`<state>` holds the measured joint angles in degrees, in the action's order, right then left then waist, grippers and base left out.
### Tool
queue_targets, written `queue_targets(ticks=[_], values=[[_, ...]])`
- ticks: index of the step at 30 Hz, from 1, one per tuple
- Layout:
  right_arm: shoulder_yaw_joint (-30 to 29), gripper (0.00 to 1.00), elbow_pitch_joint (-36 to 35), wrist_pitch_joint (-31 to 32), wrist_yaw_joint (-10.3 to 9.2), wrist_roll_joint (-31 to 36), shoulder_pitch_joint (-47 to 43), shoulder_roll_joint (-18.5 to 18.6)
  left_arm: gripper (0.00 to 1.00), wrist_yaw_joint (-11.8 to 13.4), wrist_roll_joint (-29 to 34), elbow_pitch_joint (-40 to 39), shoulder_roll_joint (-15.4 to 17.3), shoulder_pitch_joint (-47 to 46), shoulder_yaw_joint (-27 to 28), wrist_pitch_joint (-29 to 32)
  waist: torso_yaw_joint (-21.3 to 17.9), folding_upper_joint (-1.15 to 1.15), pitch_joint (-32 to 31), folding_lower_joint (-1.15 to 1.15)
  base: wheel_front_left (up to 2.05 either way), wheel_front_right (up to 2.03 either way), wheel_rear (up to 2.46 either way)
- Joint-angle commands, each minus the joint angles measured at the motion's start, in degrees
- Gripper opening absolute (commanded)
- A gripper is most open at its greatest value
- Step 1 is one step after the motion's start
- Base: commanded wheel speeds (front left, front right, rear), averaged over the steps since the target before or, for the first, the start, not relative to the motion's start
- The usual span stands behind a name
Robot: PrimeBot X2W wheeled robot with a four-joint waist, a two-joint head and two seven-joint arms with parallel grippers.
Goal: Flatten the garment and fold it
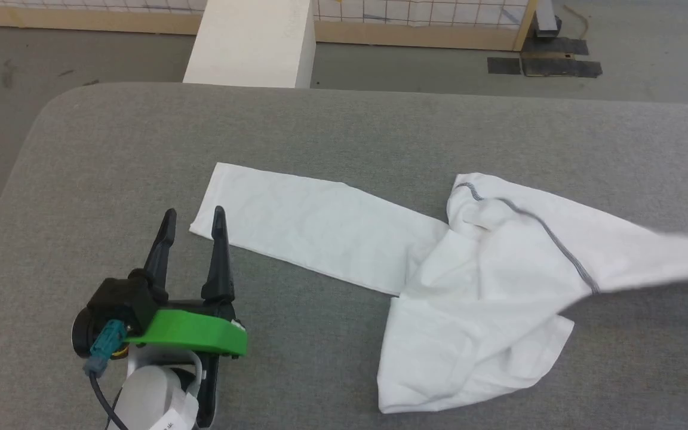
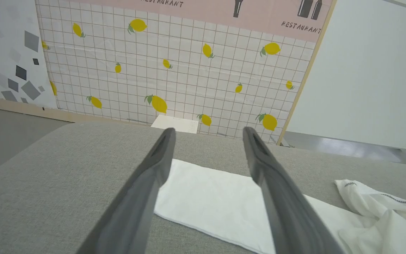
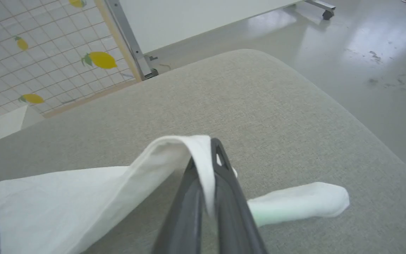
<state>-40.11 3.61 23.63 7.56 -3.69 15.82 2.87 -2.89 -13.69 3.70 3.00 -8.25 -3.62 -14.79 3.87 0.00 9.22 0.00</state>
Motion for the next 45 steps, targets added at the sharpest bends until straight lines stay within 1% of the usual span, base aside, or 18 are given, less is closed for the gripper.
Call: queue_targets(ticks=[1, 3, 4, 5, 6, 10, 15, 16, 19, 20, 23, 26, 28, 33, 37, 39, 42, 45], values=[[-0.96, 0.0, 1.47, -0.18, -0.08, 1.22, -0.87, 0.01, 1.0, -0.06, -0.13, 0.0, -0.13, -0.25, 0.11, -0.21, -0.36, 0.0, 0.04, 0.0, 0.0, 0.0, 0.0], [-1.98, 0.0, 3.81, -0.45, -0.08, 2.9, -2.3, 0.01, 1.0, -0.2, 0.04, 0.14, -0.13, -0.26, 0.21, -0.21, -0.8, 0.0, -0.07, 0.0, 0.0, 0.0, 0.0], [-1.69, 0.08, 4.63, -0.74, -0.08, 3.3, -2.93, 0.01, 1.0, -0.24, 0.11, 0.15, -0.13, -0.2, 0.27, -0.21, -1.11, 0.0, -0.16, 0.0, 0.0, 0.0, 0.0], [-1.03, 0.95, 4.93, -1.12, -0.08, 3.51, -3.45, 0.01, 1.0, -0.27, 0.18, 0.17, -0.13, -0.14, 0.31, -0.21, -1.3, 0.0, -0.22, 0.0, 0.0, 0.0, 0.0], [-0.2, 1.0, 5.06, -1.91, -0.08, 3.22, -3.87, 0.01, 1.0, -0.31, 0.26, 0.21, -0.13, -0.09, 0.35, -0.21, -1.56, 0.0, -0.35, 0.0, 0.0, 0.0, 0.0], [6.49, 1.0, 3.17, -6.63, -0.08, 1.12, -6.0, 0.01, 1.0, -0.51, 0.38, 0.43, -0.13, 0.01, 0.27, -0.21, -2.21, 0.0, -0.98, 0.0, 0.0, 0.0, 0.0], [20.25, 1.0, -2.46, -15.48, -0.08, -2.84, -11.14, 0.01, 1.0, -0.69, 0.03, 1.52, -0.13, -0.21, -0.79, -0.21, -2.99, 0.0, -1.46, 0.0, 0.0, 0.0, 0.0], [22.12, 1.0, -3.17, -16.73, -0.08, -3.74, -11.96, 0.01, 1.0, -0.76, 0.1, 1.98, -0.13, -0.51, -1.26, -0.21, -3.25, 0.0, -1.36, 0.0, 0.0, 0.0, 0.0], [28.93, 1.0, -5.39, -20.34, -0.08, -5.13, -14.04, 0.01, 1.0, -0.52, 0.47, 5.94, -0.13, -2.55, -3.78, -0.05, -4.54, 0.0, -0.37, 0.0, 0.0, 0.0, 0.0], [30.46, 1.0, -5.72, -21.13, -0.08, -5.41, -14.37, 0.01, 1.0, -0.38, 0.4, 7.69, -0.13, -3.6, -4.75, 0.75, -4.86, 0.0, -0.07, 0.0, 0.0, 0.0, 0.0], [34.31, 1.0, -6.34, -22.74, -0.08, -6.0, -14.89, 0.01, 1.0, -0.15, 0.81, 13.22, -0.13, -8.9, -8.27, 6.03, -6.14, 0.0, 1.47, 0.0, 0.0, 0.0, 0.0], [36.34, 1.0, -6.73, -23.24, -0.08, -6.29, -14.64, 0.01, 1.0, -0.19, 1.59, 17.62, -0.13, -14.51, -10.64, 10.93, -7.24, 0.0, 2.88, 0.0, 0.0, 0.0, 0.0], [37.47, 1.0, -7.11, -23.49, -0.08, -6.57, -14.08, 0.01, 1.0, -0.56, 2.5, 21.47, -0.12, -19.26, -12.22, 15.31, -8.23, 0.0, 4.27, 0.0, 0.0, 0.0, 0.0], [38.73, 1.0, -7.81, -24.12, -0.08, -7.17, -12.27, 0.01, 1.0, -2.1, 2.59, 30.25, -0.12, -28.3, -15.27, 25.76, -10.58, 0.0, 7.25, 0.0, 0.0, 0.0, 0.0], [39.48, 1.0, -7.92, -24.83, -0.08, -7.7, -10.98, 0.01, 1.0, -3.3, 2.05, 35.37, -0.03, -33.4, -17.83, 33.33, -12.35, 0.0, 9.45, 0.0, 0.0, 0.0, 0.0], [40.01, 1.0, -7.83, -25.26, -0.08, -8.02, -10.55, 0.01, 1.0, -3.91, 2.54, 37.51, 0.64, -35.56, -19.97, 36.74, -13.15, 0.0, 10.26, 0.0, 0.0, 0.0, 0.0], [40.39, 1.0, -7.68, -25.74, -0.08, -8.52, -9.94, 0.01, 1.0, -4.37, 2.26, 39.8, 1.37, -37.98, -22.62, 41.06, -13.9, 0.0, 11.36, 0.0, 0.0, 0.0, 0.0], [40.73, 1.0, -7.31, -26.14, -0.08, -9.03, -9.59, 0.01, 1.0, -4.54, 0.5, 41.34, 1.74, -39.54, -25.28, 44.75, -14.44, 0.0, 12.17, 0.0, 0.0, 0.0, 0.0]])
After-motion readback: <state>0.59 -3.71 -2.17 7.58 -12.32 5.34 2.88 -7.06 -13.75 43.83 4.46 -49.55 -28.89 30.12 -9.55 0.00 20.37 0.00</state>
